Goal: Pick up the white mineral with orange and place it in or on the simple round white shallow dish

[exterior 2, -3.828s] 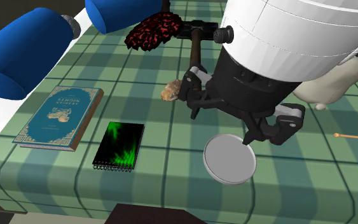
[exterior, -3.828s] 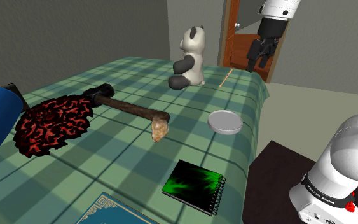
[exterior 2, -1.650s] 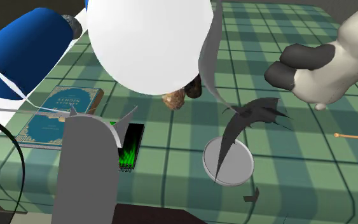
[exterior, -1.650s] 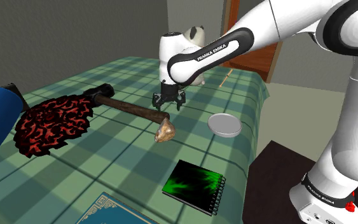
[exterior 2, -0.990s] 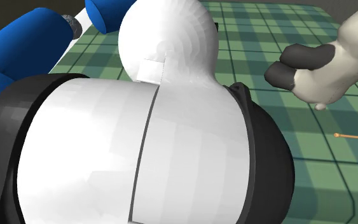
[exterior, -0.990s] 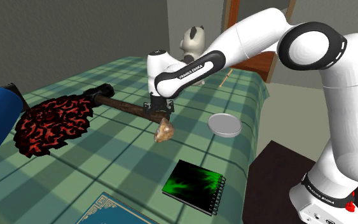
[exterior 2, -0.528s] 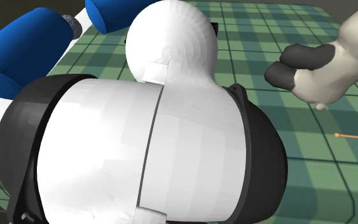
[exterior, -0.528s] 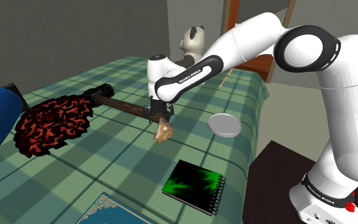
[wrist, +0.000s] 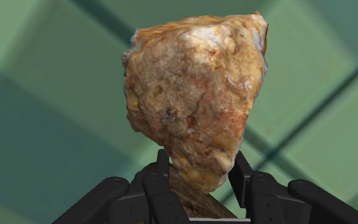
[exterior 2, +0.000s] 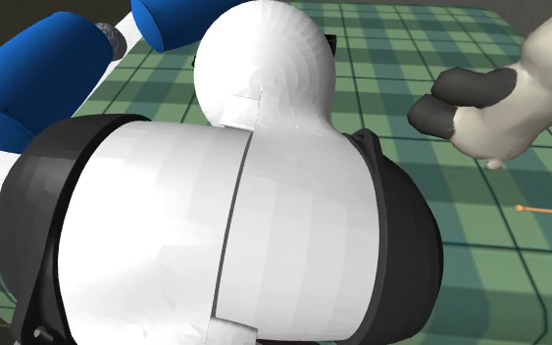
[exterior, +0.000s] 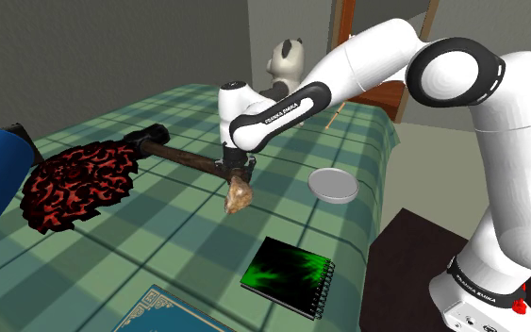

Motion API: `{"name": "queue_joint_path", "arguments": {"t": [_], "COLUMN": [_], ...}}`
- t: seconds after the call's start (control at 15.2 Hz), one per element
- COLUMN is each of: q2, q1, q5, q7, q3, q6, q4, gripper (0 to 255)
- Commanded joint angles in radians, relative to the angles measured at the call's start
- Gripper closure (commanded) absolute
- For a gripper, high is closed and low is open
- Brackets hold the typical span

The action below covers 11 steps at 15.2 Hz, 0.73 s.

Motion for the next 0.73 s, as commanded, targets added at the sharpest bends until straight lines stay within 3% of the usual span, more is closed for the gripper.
{"name": "queue_joint_path", "arguments": {"t": [0.0, 0.66], "q2": [0.000, -0.036], "q1": [0.000, -0.004], "q5": [0.000, 0.015], "q7": [0.000, -0.011], "q3": [0.000, 0.009], "q6": [0.000, -0.062], "q4": [0.000, 0.027], "gripper": [255, 255]}}
